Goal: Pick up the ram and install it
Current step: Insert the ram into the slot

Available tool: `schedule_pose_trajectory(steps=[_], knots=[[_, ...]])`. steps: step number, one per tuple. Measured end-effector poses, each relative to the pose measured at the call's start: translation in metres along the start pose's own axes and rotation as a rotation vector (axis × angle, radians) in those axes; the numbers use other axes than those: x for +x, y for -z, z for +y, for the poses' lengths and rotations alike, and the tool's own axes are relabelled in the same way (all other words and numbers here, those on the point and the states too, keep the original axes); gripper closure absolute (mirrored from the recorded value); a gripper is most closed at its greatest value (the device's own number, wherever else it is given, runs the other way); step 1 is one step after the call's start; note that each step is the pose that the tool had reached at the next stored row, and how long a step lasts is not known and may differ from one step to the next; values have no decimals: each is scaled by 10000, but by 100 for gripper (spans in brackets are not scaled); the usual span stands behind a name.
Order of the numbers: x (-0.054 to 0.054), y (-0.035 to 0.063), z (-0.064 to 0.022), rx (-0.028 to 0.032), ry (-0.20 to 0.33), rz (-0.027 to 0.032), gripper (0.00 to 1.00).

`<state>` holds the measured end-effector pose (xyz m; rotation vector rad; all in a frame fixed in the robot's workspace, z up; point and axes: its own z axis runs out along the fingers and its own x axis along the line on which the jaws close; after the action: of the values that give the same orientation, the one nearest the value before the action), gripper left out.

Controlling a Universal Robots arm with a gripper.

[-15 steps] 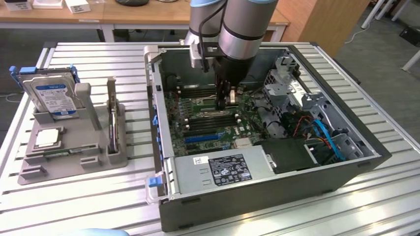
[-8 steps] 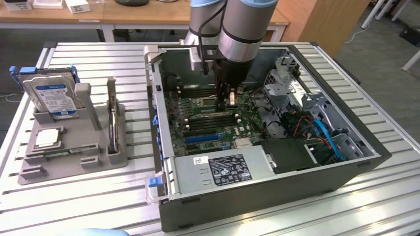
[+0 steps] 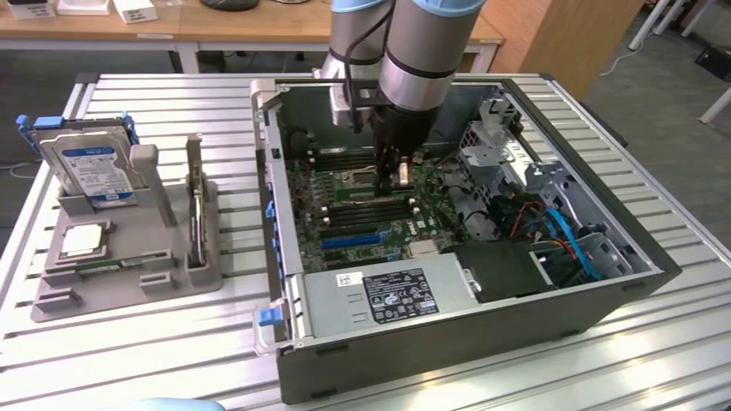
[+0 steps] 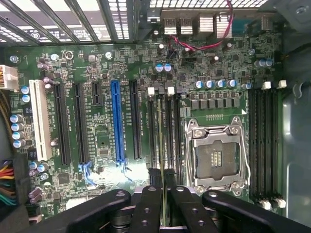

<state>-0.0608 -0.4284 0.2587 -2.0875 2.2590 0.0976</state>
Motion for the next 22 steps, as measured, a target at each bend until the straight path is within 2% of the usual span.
schedule_pose_trajectory(steps=[4,22], knots=[[3,-39,0,2,0,22,87],[19,-206,-1,2,0,23,87]])
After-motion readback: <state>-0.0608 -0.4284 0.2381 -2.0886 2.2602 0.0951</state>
